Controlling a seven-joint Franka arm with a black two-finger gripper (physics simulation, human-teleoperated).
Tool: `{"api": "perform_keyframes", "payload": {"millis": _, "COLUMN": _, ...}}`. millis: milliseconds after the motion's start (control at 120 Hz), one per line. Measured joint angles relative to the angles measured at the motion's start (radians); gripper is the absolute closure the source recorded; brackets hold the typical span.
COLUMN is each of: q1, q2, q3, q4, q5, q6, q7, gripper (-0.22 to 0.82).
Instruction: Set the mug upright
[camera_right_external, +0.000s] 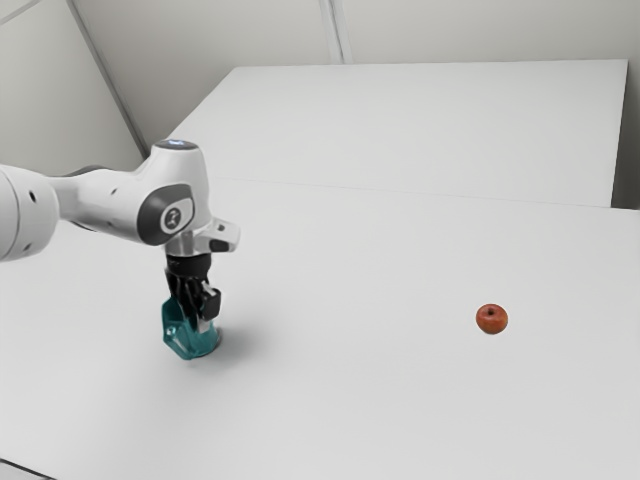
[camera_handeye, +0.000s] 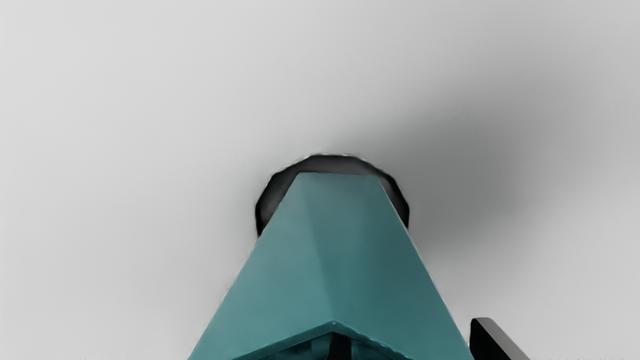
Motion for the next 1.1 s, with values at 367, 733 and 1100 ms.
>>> {"api": "perform_keyframes", "payload": {"millis": 367, "q1": 0.043, "q2": -0.049, "q3": 0.005, "q4": 0.034, "q5": 0.013, "q6": -0.005, "q7": -0.016, "gripper": 0.07}}
{"api": "perform_keyframes", "payload": {"millis": 733, "q1": -0.026, "q2": -0.074, "q3": 0.009, "q4": 0.179, "q5": -0.002, "q6": -0.028, "q7": -0.024, "gripper": 0.01}}
{"api": "perform_keyframes", "payload": {"millis": 1100, "q1": -0.03, "q2": -0.088, "q3": 0.022, "q4": 0.412, "q5": 0.008, "q6": -0.124, "q7": -0.07, "gripper": 0.0}}
